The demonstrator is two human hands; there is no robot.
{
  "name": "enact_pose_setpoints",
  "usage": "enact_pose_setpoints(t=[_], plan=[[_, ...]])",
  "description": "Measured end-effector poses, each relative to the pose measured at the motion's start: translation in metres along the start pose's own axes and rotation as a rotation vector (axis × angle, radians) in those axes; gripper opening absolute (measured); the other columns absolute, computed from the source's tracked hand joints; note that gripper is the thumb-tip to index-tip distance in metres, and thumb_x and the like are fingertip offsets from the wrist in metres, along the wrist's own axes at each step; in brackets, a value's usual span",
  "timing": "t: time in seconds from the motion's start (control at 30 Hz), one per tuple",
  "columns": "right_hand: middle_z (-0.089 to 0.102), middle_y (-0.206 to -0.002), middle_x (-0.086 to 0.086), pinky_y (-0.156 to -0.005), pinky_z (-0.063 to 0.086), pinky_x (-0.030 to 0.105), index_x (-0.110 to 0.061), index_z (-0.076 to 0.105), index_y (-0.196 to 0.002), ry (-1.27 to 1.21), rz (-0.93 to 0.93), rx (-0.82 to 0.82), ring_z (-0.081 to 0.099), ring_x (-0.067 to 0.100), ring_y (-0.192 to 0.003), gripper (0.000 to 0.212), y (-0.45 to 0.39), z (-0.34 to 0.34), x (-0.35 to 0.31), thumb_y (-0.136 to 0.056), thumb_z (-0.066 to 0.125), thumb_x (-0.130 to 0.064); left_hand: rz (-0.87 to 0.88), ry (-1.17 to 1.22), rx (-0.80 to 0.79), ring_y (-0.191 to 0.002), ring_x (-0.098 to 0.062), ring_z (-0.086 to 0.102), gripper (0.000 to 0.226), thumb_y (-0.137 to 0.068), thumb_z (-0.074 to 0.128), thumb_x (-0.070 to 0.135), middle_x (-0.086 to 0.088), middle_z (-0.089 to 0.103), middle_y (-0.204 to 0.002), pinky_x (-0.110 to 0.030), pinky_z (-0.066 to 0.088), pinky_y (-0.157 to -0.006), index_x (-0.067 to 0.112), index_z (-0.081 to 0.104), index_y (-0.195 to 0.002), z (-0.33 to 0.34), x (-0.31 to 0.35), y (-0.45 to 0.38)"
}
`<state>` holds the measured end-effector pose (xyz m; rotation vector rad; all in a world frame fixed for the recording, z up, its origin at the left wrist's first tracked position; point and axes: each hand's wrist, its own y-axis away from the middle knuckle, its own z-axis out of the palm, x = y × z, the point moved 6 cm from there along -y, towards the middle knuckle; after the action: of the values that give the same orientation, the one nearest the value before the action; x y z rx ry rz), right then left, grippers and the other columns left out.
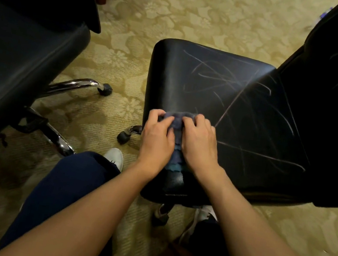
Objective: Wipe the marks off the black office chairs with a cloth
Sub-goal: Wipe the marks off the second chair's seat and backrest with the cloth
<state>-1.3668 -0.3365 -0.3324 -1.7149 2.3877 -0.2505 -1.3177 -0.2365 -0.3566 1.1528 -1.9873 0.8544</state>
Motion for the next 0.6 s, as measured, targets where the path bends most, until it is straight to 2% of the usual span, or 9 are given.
enact_pose_setpoints(t=[0.1, 0.2, 0.4, 0.5, 0.6], plan=[[0.058, -0.097, 0.014, -0.070, 0.044, 0.042, -0.008, 0.064, -0.096, 0.039, 0.029, 0.017, 0.056, 0.035, -0.084, 0.013, -0.003, 0.004, -0.003, -0.085, 0.065, -0.014, -0.003, -0.026, 0.006, -0.106, -0.031, 0.058, 0.027, -0.091, 0.060, 0.005, -0.016, 0.054, -0.121, -0.037, 0.046, -0.095, 0.001, 0.070, -0.116, 0.003, -0.005, -0.002], [0.060, -0.104, 0.012, -0.073, 0.045, 0.041, -0.009, 0.065, -0.102, 0.090, 0.034, 0.029, 0.056, 0.032, -0.089, 0.020, 0.017, -0.001, -0.006, -0.082, 0.068, -0.013, 0.032, -0.056, -0.037, -0.107, -0.032, 0.057, 0.030, -0.093, 0.058, 0.006, -0.015, 0.051, -0.126, -0.043, 0.050, -0.094, 0.002, 0.066, -0.122, 0.004, -0.002, 0.020], [0.060, -0.101, 0.012, -0.070, 0.045, 0.039, -0.007, 0.065, -0.103, 0.091, 0.002, 0.040, 0.056, 0.031, -0.086, 0.022, 0.055, -0.014, -0.009, -0.082, 0.069, -0.012, 0.117, -0.025, -0.088, -0.104, -0.028, 0.060, 0.030, -0.095, 0.056, 0.007, -0.013, 0.049, -0.128, -0.042, 0.051, -0.093, 0.001, 0.065, -0.123, -0.001, 0.003, 0.053], [0.059, -0.098, 0.013, -0.068, 0.045, 0.040, -0.005, 0.066, -0.103, 0.063, -0.035, 0.082, 0.055, 0.032, -0.083, 0.024, 0.047, -0.016, 0.000, -0.080, 0.071, -0.010, 0.138, -0.004, -0.076, -0.100, -0.025, 0.061, 0.031, -0.096, 0.047, 0.014, -0.011, 0.051, -0.125, -0.041, 0.051, -0.090, -0.001, 0.067, -0.114, 0.001, 0.009, 0.042], [0.059, -0.096, 0.015, -0.068, 0.045, 0.041, -0.004, 0.066, -0.100, 0.050, -0.056, 0.097, 0.055, 0.034, -0.083, 0.021, 0.019, -0.007, 0.007, -0.080, 0.071, -0.009, 0.146, -0.028, -0.048, -0.100, -0.028, 0.062, 0.033, -0.095, 0.045, 0.015, -0.012, 0.054, -0.124, -0.042, 0.051, -0.089, -0.003, 0.067, -0.110, 0.009, 0.009, 0.012]])
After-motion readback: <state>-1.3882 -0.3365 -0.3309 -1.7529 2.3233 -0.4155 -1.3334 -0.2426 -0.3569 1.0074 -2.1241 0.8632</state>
